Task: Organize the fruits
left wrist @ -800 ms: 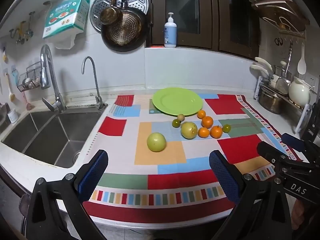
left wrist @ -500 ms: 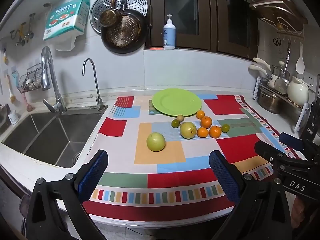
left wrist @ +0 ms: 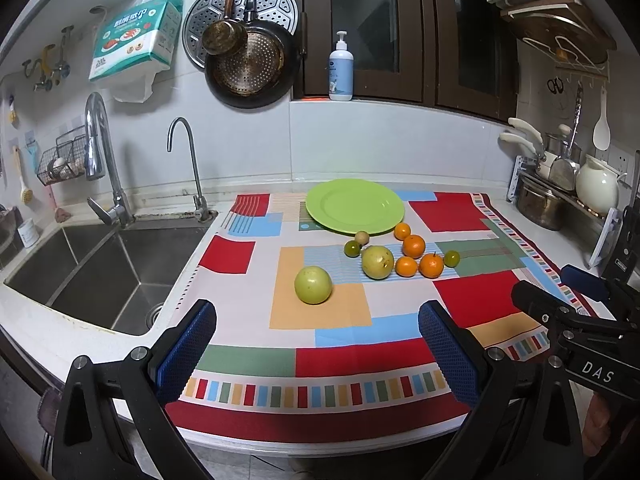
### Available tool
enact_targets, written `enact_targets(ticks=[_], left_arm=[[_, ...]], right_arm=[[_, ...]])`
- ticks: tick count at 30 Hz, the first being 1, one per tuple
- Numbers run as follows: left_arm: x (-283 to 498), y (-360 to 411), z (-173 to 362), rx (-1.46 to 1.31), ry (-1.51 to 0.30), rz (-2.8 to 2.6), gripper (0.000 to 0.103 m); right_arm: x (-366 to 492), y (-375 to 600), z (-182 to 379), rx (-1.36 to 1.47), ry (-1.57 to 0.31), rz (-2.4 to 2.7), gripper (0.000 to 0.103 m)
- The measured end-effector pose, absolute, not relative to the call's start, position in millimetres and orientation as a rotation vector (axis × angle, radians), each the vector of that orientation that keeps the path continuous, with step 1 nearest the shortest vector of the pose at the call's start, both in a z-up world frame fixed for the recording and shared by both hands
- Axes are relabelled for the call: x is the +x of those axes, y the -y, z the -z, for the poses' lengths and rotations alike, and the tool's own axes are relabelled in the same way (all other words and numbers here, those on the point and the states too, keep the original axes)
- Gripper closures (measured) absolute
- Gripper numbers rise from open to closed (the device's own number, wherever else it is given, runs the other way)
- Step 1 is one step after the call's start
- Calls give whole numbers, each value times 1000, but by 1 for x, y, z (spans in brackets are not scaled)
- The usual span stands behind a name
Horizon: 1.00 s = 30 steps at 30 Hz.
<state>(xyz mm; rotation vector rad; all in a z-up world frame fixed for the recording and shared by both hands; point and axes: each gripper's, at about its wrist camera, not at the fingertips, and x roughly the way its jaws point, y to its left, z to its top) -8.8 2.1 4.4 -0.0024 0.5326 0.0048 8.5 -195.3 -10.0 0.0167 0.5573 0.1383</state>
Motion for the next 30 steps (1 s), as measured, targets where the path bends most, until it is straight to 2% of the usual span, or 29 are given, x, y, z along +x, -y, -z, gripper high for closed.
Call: enact_targets(ticks=[30], left_arm=[[-7, -1, -3, 1, -520, -16, 0]], right_arm=[[12, 196, 8, 16, -554, -146, 18]])
